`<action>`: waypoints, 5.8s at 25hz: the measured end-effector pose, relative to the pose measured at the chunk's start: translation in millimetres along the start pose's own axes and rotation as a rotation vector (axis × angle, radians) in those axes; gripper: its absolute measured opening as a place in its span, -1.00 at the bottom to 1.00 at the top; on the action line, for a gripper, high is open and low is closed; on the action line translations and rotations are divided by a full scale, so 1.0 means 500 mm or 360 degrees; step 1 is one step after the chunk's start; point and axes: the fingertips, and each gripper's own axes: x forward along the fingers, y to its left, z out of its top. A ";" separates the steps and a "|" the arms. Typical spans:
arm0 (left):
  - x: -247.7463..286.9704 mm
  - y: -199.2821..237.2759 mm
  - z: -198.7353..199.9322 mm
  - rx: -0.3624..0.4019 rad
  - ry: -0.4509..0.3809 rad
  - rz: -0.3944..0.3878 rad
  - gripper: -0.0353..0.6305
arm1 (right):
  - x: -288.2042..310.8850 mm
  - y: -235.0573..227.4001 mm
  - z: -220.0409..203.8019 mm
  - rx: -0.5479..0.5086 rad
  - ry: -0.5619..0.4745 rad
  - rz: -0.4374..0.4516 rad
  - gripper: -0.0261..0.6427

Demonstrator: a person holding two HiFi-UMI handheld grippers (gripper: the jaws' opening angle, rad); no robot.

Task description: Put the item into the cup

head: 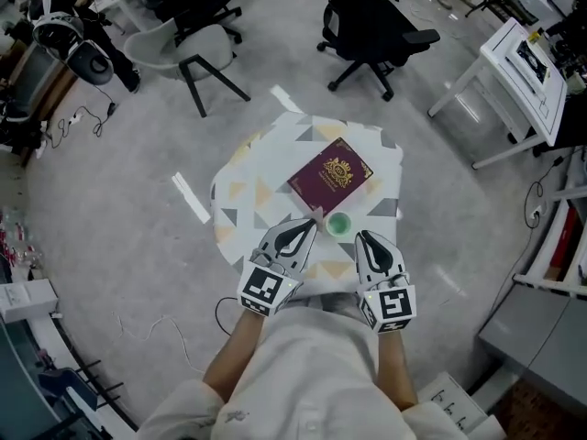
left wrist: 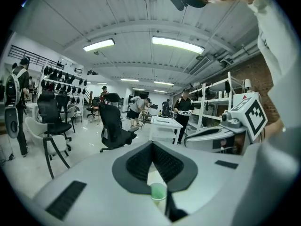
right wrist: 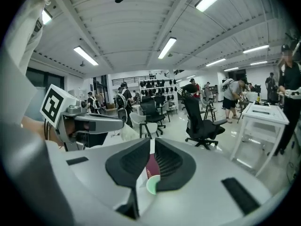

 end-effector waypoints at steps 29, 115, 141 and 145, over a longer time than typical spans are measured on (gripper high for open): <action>0.123 -0.055 -0.200 -0.0045 0.0360 0.0005 -0.86 | 0.023 -0.074 -0.182 0.0183 0.0247 0.0123 -0.82; 0.219 -0.065 -0.403 0.0003 0.0727 -0.0118 -0.69 | 0.052 -0.089 -0.304 0.0261 0.0411 0.0022 -0.82; 0.125 -0.065 -0.104 0.0109 0.0173 -0.0115 -0.66 | 0.002 -0.081 -0.099 0.0028 0.0098 -0.0079 -0.84; 0.100 -0.070 -0.050 0.0135 0.0083 -0.0125 -0.66 | -0.013 -0.069 -0.041 -0.0011 0.0004 -0.0079 -0.84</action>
